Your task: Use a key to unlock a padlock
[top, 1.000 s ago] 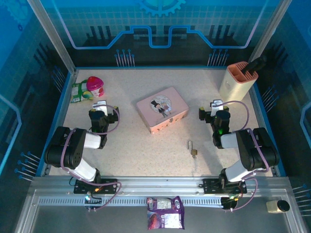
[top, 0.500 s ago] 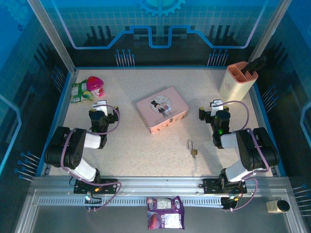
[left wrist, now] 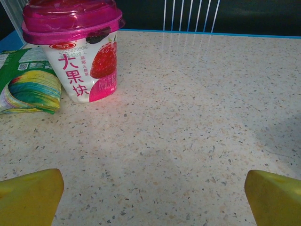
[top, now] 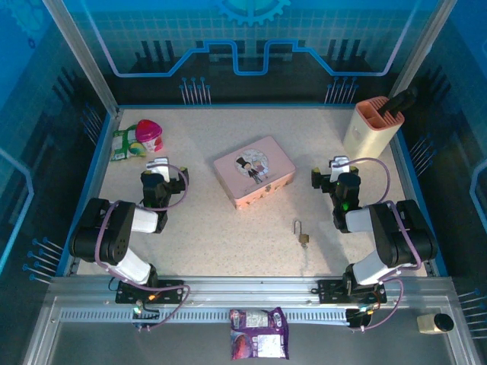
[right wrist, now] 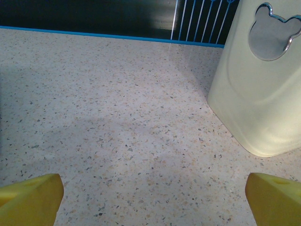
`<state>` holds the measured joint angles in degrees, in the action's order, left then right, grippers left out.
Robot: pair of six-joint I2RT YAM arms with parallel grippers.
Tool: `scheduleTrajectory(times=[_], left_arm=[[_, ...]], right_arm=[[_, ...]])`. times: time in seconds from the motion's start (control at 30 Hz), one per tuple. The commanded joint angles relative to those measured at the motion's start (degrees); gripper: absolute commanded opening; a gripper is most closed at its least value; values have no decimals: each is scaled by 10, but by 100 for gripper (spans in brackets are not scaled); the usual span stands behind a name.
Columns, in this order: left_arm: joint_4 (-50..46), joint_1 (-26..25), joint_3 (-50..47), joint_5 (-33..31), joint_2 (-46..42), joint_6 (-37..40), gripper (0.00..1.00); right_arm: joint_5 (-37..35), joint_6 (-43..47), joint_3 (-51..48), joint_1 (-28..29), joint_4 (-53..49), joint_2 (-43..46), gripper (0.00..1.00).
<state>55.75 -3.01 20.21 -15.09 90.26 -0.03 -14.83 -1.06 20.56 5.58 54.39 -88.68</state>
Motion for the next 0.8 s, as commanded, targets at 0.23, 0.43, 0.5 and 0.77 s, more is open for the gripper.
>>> scheduleTrajectory(times=[0.23, 0.43, 0.5, 0.77], left_arm=[[4, 0, 5, 14, -10, 3, 99], [3, 0, 5, 14, -9, 3, 99], [4, 0, 5, 14, -9, 3, 99], [2, 0, 5, 13, -9, 2, 99]], right_arm=[[-12, 3, 10, 3, -1, 1, 100], [-12, 3, 9, 4, -1, 1, 100], [-13, 6, 6, 6, 6, 0, 100], [-16, 3, 10, 6, 1, 0, 100]])
